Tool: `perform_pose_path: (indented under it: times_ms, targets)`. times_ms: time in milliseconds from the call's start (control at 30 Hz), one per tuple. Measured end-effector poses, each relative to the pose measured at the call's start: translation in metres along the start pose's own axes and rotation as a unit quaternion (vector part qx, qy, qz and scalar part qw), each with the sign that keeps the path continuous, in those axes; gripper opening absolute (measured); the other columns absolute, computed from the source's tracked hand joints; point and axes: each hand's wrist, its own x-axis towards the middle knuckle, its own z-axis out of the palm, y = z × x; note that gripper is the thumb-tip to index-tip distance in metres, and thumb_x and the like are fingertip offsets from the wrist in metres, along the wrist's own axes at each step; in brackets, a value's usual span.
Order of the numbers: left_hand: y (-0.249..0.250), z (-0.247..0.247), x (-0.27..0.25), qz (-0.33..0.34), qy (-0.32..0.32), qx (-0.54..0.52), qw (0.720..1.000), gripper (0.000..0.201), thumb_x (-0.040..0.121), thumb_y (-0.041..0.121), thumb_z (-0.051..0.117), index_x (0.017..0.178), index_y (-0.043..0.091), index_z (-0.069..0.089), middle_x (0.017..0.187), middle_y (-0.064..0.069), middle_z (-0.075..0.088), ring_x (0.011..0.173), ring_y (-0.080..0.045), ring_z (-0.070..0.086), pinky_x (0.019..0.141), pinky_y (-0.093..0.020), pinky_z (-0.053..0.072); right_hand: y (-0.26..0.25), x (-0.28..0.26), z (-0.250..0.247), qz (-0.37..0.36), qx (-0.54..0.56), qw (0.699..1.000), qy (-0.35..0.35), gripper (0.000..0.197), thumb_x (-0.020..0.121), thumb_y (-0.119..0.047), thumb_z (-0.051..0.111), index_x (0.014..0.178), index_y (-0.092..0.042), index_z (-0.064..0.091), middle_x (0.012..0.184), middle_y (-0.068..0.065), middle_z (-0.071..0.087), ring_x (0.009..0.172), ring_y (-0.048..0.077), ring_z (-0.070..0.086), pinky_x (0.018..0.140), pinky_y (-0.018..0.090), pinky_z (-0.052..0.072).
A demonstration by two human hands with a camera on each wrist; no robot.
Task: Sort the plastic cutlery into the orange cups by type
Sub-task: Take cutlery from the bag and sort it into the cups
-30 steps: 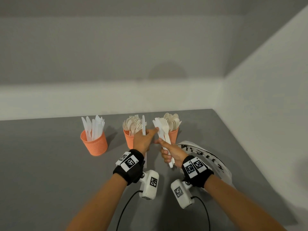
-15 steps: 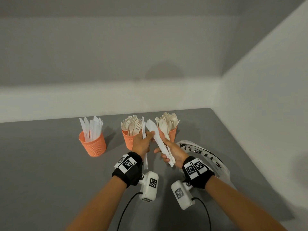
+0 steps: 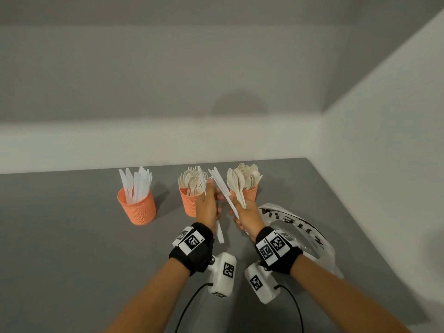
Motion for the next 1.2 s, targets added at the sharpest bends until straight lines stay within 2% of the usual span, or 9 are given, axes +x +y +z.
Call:
perform_pose_path:
  times_ms: [233, 433, 567, 667, 767, 867, 967, 1067, 1200]
  targets:
    - [0.007, 0.002, -0.01, 0.047, -0.015, 0.003, 0.999, 0.029, 0.09, 0.021, 0.059, 0.063, 0.014, 0.051, 0.036, 0.007, 0.048, 0.028, -0.002, 0.039, 0.032, -0.012, 0.029, 0.001, 0.0, 0.011, -0.078, -0.011, 0.997, 0.012, 0.027, 0.097, -0.021, 0.047, 0.12, -0.01, 0.053, 0.062, -0.001, 0.051, 0.035, -0.001, 0.045, 0.037, 0.011, 0.031]
    - [-0.003, -0.014, 0.01, 0.06, 0.01, 0.054, 0.997, 0.025, 0.093, 0.02, 0.053, 0.073, 0.006, 0.055, 0.045, 0.001, 0.051, 0.032, -0.008, 0.043, 0.037, -0.019, 0.036, 0.001, 0.0, 0.019, -0.057, -0.03, 0.997, -0.037, 0.031, 0.098, -0.026, 0.044, 0.125, -0.013, 0.049, 0.065, 0.004, 0.057, 0.031, 0.002, 0.042, 0.031, 0.015, 0.028]
    - [-0.002, -0.03, 0.015, 0.054, 0.02, 0.082, 0.995, 0.024, 0.093, 0.021, 0.053, 0.074, 0.008, 0.056, 0.053, -0.005, 0.055, 0.032, -0.005, 0.047, 0.04, -0.021, 0.038, -0.002, 0.0, 0.032, -0.035, -0.019, 0.995, -0.09, 0.025, 0.099, -0.031, 0.04, 0.107, -0.014, 0.056, 0.061, 0.005, 0.056, 0.03, 0.005, 0.039, 0.031, 0.015, 0.026]
    - [0.0, -0.045, 0.021, 0.062, 0.037, 0.086, 0.994, 0.026, 0.095, 0.023, 0.049, 0.079, 0.003, 0.056, 0.056, -0.007, 0.055, 0.032, -0.003, 0.047, 0.039, -0.017, 0.039, -0.003, 0.002, 0.043, -0.028, 0.002, 0.992, -0.123, 0.029, 0.099, -0.034, 0.039, 0.087, -0.019, 0.061, 0.053, -0.002, 0.062, 0.034, 0.008, 0.047, 0.033, 0.016, 0.034]
    - [0.002, -0.066, 0.031, 0.066, 0.085, 0.098, 0.989, 0.03, 0.098, 0.024, 0.043, 0.081, 0.003, 0.057, 0.06, -0.004, 0.053, 0.037, 0.001, 0.048, 0.041, -0.012, 0.037, -0.001, 0.008, 0.051, 0.004, 0.008, 0.988, -0.154, 0.033, 0.099, -0.034, 0.038, 0.093, -0.012, 0.062, 0.06, -0.001, 0.068, 0.044, 0.011, 0.061, 0.043, 0.021, 0.049]
    - [0.01, -0.088, 0.041, 0.029, 0.13, 0.077, 0.988, 0.03, 0.099, 0.025, 0.038, 0.081, 0.008, 0.054, 0.066, -0.004, 0.053, 0.054, -0.011, 0.052, 0.047, -0.017, 0.042, 0.003, 0.015, 0.059, 0.023, -0.003, 0.987, -0.158, 0.028, 0.099, -0.029, 0.04, 0.101, -0.007, 0.058, 0.072, 0.005, 0.065, 0.054, 0.011, 0.063, 0.049, 0.022, 0.052]
    - [0.024, -0.108, 0.051, 0.013, 0.162, 0.018, 0.987, 0.028, 0.1, 0.026, 0.036, 0.088, 0.007, 0.053, 0.073, -0.008, 0.054, 0.061, -0.015, 0.053, 0.052, -0.022, 0.047, 0.003, 0.024, 0.064, 0.04, -0.023, 0.987, -0.151, 0.023, 0.099, -0.024, 0.04, 0.096, -0.01, 0.057, 0.066, 0.004, 0.054, 0.042, 0.005, 0.052, 0.04, 0.018, 0.045]
    - [0.04, -0.13, 0.069, 0.022, 0.197, -0.021, 0.98, 0.029, 0.097, 0.032, 0.044, 0.074, 0.015, 0.046, 0.061, -0.002, 0.045, 0.046, -0.011, 0.048, 0.05, -0.026, 0.043, 0.0, 0.033, 0.071, 0.032, -0.047, 0.985, -0.162, 0.024, 0.099, -0.027, 0.04, 0.09, -0.014, 0.058, 0.054, 0.001, 0.033, 0.029, 0.001, 0.028, 0.03, 0.014, 0.024]
    - [0.07, -0.158, 0.089, 0.096, 0.254, -0.008, 0.962, 0.037, 0.09, 0.035, 0.058, 0.061, 0.015, 0.043, 0.038, 0.008, 0.043, 0.031, -0.006, 0.039, 0.044, -0.022, 0.038, -0.009, 0.044, 0.084, 0.05, -0.023, 0.983, -0.173, 0.032, 0.097, -0.041, 0.038, 0.083, -0.018, 0.055, 0.048, -0.003, 0.026, 0.03, 0.003, 0.02, 0.033, 0.012, 0.017]
